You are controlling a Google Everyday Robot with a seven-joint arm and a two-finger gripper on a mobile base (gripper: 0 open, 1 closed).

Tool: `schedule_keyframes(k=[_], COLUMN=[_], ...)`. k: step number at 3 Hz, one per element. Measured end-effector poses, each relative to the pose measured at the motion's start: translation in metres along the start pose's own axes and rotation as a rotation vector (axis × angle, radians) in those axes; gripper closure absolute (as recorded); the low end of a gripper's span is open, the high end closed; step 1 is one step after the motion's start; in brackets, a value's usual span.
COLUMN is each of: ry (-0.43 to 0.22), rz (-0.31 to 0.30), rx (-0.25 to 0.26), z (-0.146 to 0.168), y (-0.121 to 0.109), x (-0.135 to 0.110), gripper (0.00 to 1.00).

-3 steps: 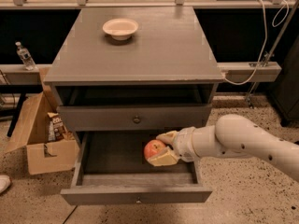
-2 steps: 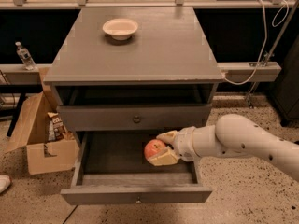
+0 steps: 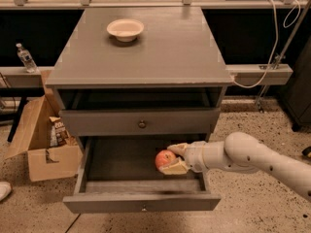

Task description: Place apple into middle drawer

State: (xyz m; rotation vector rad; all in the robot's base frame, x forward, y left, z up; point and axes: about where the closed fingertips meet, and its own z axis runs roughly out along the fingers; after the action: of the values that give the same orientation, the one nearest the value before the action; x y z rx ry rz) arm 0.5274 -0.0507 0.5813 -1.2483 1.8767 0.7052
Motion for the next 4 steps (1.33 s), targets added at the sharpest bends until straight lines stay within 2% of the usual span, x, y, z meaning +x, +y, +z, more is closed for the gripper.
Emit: schedule_keyframes(k=[1, 2, 3, 4], ry=[-0.007, 0.008, 0.051, 0.075], rz=[0.013, 0.039, 0.046, 0.044], rx=[-0.009, -0.006, 0.021, 0.042], z=[0.033, 0.065, 0.084, 0.089], y=[-0.019, -0.032, -0.045, -0.051], x=[0.035, 0.065, 0.088, 0.098], gripper=[1.0, 0.83, 0.54, 0.29])
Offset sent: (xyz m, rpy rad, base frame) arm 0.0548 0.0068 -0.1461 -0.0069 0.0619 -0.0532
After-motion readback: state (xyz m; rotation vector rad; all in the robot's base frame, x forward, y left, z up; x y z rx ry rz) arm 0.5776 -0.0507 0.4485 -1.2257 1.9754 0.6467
